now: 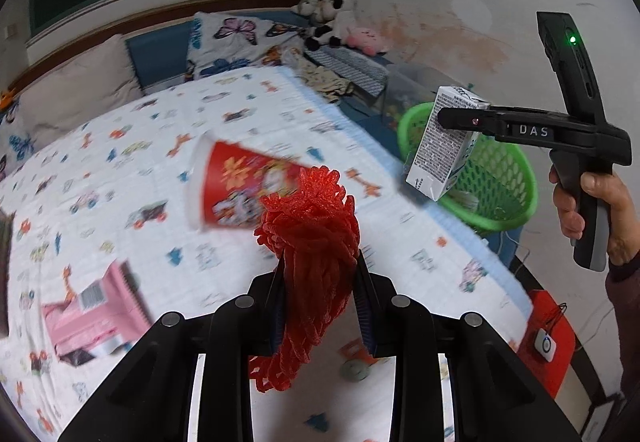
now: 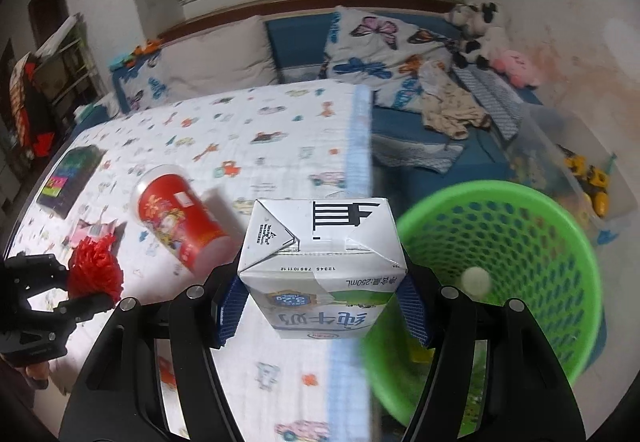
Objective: Collect trash
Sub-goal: 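Carry the mesh bag and milk carton over the basket and open both tools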
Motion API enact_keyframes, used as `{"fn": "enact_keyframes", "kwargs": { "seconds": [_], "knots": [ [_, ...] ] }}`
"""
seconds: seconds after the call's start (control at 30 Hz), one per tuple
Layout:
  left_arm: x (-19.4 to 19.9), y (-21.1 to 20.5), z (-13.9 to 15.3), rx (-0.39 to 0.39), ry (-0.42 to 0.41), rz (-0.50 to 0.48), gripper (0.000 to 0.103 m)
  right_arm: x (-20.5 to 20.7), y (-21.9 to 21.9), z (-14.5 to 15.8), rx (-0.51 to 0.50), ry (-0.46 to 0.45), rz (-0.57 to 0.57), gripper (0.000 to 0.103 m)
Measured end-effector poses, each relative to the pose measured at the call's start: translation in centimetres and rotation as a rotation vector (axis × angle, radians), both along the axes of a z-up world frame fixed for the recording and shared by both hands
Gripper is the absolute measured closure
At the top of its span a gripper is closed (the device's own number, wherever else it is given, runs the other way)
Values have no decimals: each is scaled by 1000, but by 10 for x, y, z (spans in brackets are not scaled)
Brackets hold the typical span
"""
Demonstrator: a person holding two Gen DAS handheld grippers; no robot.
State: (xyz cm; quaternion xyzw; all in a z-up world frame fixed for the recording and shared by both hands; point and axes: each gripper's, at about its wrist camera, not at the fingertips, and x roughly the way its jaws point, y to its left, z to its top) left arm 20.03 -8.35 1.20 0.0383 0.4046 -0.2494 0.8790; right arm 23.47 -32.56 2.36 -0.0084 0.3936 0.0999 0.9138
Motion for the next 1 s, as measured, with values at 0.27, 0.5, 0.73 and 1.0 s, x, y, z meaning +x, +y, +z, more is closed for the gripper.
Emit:
{"fn": "enact_keyframes", "kwargs": {
  "seconds": [0.27,0.5,0.73,1.0],
  "knots": [
    [4,-47,18,-10,-27,-78,75,-11,-67,-5,-57,7,-153,37],
    [11,-83,31,-17,-40,-126,75,-15,-118,-24,-86,34,-280,34],
    [21,-125,36,-8,-42,-176,75,-29,-140,-26,-65,11,-317,29],
    [35,-181,27,-1,-8,-237,74,-57,-146,-18,-71,-40,-309,22]
  ]
}}
